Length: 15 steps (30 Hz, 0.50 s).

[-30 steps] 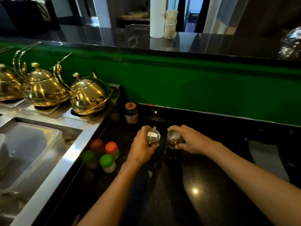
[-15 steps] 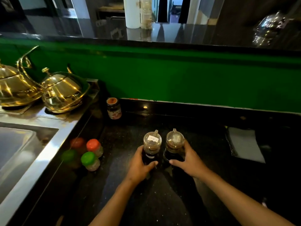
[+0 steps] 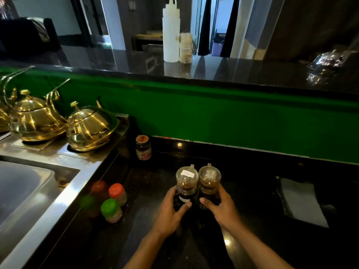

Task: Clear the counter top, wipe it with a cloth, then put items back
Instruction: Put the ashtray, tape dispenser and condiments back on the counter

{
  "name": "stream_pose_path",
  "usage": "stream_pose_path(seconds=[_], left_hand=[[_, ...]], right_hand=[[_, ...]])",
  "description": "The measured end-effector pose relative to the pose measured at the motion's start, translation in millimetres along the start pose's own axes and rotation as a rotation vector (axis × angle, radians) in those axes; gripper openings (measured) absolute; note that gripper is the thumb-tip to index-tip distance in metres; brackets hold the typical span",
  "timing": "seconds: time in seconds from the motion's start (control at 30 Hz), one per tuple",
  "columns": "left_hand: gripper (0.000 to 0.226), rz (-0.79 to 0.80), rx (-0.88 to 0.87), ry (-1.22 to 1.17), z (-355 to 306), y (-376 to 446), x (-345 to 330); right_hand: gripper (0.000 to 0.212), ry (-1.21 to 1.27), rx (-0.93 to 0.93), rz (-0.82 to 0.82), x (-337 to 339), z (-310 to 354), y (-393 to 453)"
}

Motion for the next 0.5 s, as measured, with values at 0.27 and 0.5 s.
stream_pose_path(seconds=[0.27,0.5], left_hand=[[0.054,-0.031,-0.301,0.025,-139.8,19.7,45.3],[0.046,-0.038,-0.509,0.081,-284.8,45.2,85.2]], right_hand=[[0.052,-0.056,0.251,-0.005,56.2,133.8,16.6],[0.052,-0.043,0.466,-0.124,118.9,273.9,21.9]])
Point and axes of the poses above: each hand's wrist, its own y-axis towards the middle knuckle, its own x-axis out of the back of the hand, z = x × y, the point moved 9 cm from there along y, towards the middle knuckle, and after that the axes turned 5 degrees about z, right-handed, at the moved point
